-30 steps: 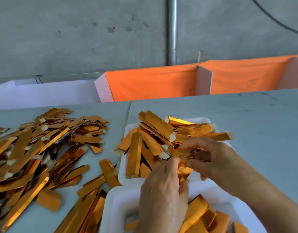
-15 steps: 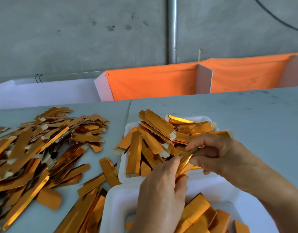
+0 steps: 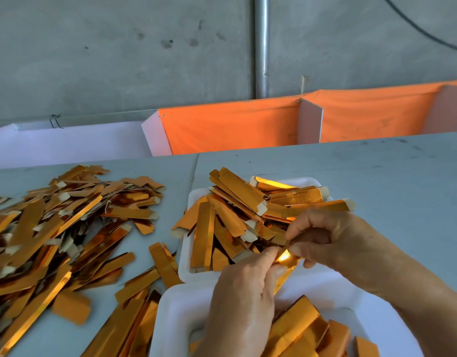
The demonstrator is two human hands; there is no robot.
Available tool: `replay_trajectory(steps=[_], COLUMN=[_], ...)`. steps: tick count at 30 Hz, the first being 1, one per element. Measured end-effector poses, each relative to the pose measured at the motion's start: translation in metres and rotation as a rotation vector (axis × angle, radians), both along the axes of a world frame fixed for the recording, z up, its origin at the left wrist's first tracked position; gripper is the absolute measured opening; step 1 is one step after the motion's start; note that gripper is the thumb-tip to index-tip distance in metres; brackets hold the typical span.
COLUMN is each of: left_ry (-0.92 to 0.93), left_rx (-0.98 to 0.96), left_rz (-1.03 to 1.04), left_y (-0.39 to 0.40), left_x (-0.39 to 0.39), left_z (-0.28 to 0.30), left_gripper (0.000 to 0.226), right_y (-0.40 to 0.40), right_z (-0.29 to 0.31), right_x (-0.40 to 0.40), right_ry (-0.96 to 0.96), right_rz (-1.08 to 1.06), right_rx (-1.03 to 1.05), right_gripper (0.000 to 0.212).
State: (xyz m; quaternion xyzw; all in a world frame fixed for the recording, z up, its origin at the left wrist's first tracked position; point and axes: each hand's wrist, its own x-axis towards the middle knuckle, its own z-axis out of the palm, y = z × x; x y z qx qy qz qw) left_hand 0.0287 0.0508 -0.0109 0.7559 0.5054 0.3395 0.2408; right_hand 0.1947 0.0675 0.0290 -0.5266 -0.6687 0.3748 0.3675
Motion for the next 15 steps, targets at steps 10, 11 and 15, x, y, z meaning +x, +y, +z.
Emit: replay_trajectory(steps=[10, 11, 15], left_ry=[0.158, 0.151, 0.1], left_rx=[0.074, 0.07, -0.003], left_rz=[0.039, 0.038, 0.025], left_y=[-0.0012, -0.0013, -0.0017], left_x=[-0.0013, -0.0013, -0.0018], left_z=[-0.0011, -0.0011, 0.0006], left_gripper=[0.052, 0.047, 0.028], right_y=[0.0006, 0.0012, 0.0005], right_z=[0.0024, 0.0016, -0.0002], right_x=[0.0034, 0.0033, 0.0034], right_ry=[0.089, 0.078, -0.003], right_rz=[-0.022, -0.017, 0.024], right_rx=[0.0, 0.0, 0.019], right_gripper=[0.02, 0.02, 0.022])
